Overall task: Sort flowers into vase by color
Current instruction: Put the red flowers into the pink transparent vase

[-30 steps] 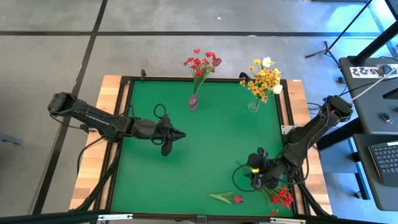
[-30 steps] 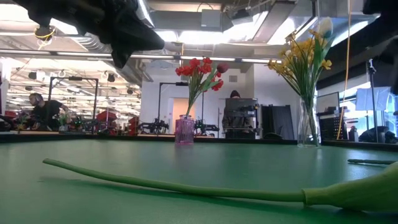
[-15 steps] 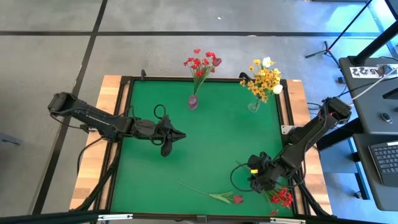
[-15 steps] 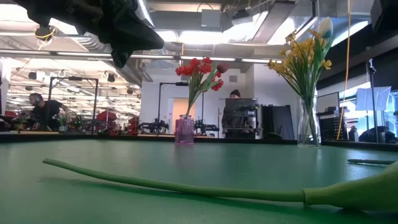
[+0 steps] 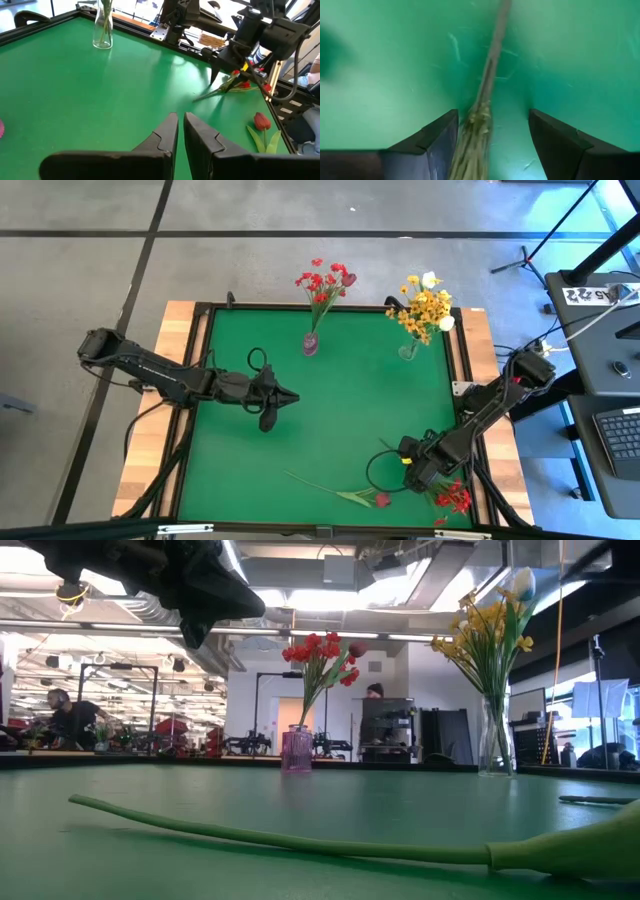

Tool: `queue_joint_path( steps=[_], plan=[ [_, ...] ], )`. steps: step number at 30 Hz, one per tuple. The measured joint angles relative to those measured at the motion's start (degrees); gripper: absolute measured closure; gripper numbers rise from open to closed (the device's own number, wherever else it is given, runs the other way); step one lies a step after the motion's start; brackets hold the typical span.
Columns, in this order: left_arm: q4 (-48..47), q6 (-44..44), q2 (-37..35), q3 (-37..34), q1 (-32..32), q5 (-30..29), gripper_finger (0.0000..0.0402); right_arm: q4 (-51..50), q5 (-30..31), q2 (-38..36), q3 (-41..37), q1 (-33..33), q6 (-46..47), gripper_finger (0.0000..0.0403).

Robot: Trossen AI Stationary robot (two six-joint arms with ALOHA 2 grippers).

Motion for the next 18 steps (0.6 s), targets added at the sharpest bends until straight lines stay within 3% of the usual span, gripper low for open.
queue_joint_path(
  steps=[7,18],
  plan=[
    [0.00,0.02,0.00,0.00,0.00,-0.03,0.0375,-0.26,-3.19,1.41,0.26,-0.09,2.43,0.0179],
    [-0.02,-0.86,0.00,0.00,0.00,-1.14,0.0375,1.01,-1.62,1.52,0.07,-0.05,-0.26,0.0298]
  ],
)
